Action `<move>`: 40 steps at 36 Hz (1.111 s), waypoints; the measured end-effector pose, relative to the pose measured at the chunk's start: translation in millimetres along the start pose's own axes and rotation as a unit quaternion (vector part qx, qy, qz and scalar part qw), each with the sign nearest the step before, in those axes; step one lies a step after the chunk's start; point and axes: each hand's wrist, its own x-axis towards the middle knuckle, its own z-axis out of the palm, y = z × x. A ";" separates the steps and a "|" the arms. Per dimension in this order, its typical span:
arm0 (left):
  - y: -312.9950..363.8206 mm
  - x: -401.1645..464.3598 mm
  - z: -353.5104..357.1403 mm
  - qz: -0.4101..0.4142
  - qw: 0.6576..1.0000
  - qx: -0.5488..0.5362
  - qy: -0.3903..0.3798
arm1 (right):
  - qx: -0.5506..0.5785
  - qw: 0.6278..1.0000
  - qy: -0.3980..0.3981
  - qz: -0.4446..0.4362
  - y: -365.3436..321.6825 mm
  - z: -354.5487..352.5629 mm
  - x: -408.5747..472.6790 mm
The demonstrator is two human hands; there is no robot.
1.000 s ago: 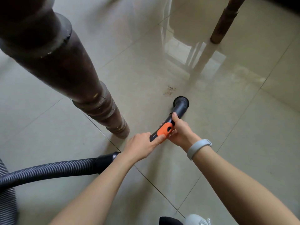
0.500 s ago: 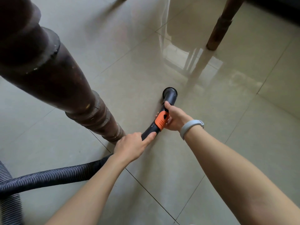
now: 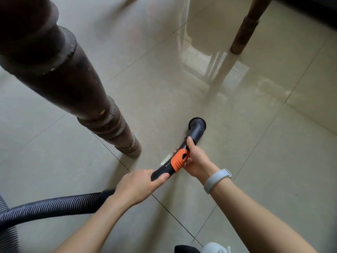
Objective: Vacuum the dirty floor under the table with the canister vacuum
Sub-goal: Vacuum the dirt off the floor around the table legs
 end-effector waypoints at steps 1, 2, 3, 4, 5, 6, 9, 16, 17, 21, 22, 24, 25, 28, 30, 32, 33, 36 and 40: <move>3.8 1.1 1.9 0.006 1.000 0.008 -0.001 | 0.009 1.000 0.007 -0.006 -1.4 -4.5 -1.0; 7.7 2.6 3.1 0.010 1.000 0.016 -0.001 | 0.014 1.000 0.010 -0.009 -3.8 -7.5 -1.9; 11.3 4.3 4.0 0.013 1.000 0.022 0.001 | 0.014 1.000 0.009 -0.010 -7.0 -9.2 -2.3; 14.2 5.7 4.7 0.013 1.000 0.024 0.003 | 0.013 1.000 0.007 -0.005 -10.4 -9.8 -3.2; 16.4 6.7 4.9 0.012 1.000 0.024 0.006 | 0.008 1.000 0.004 0.002 -14.0 -9.2 -3.2; 17.8 7.0 4.3 0.008 1.000 0.021 0.010 | 0.001 1.000 -0.002 0.007 -17.4 -6.9 -3.5; 13.3 4.8 1.0 -0.010 1.000 0.003 0.025 | -0.033 0.999 -0.017 0.025 -21.6 7.5 -2.7; -7.6 -1.2 -5.3 -0.018 1.000 -0.013 0.005 | -0.046 0.999 -0.009 0.020 -6.6 19.9 -6.7; -4.3 -0.4 -6.3 -0.011 1.000 -0.004 -0.003 | -0.036 0.999 -0.002 0.016 -6.2 12.9 -6.9; 31.3 11.0 -3.2 0.029 0.999 0.019 -0.029 | 0.013 1.000 0.027 0.001 -24.5 -28.9 -4.0; 44.1 16.1 0.1 0.040 0.998 0.018 -0.033 | 0.021 0.999 0.034 0.002 -33.5 -40.5 -3.3; 71.8 27.7 8.5 0.062 0.997 0.021 -0.039 | 0.034 0.998 0.049 0.001 -55.6 -60.5 -4.6; 85.6 32.5 12.3 0.073 0.996 0.028 -0.039 | 0.039 0.997 0.061 -0.001 -66.4 -69.8 -3.6; 118.6 42.7 20.5 0.108 0.992 0.064 -0.016 | 0.029 0.994 0.101 -0.015 -95.0 -88.4 1.4; 126.2 45.3 22.2 0.135 0.985 0.104 0.011 | 0.018 0.992 0.118 -0.031 -107.5 -94.9 8.4; 122.2 46.6 18.6 0.144 0.978 0.143 0.043 | 0.014 0.991 0.130 -0.041 -115.7 -93.0 13.9; 117.5 47.6 15.8 0.141 0.976 0.157 0.054 | 0.007 0.990 0.136 -0.045 -116.6 -88.1 16.1; 97.2 46.2 7.5 0.109 0.979 0.164 0.053 | -0.040 0.989 0.128 -0.066 -106.3 -63.1 22.6; 53.2 23.8 3.1 0.039 0.996 0.084 0.003 | -0.074 0.993 0.058 -0.068 -64.0 -23.2 19.8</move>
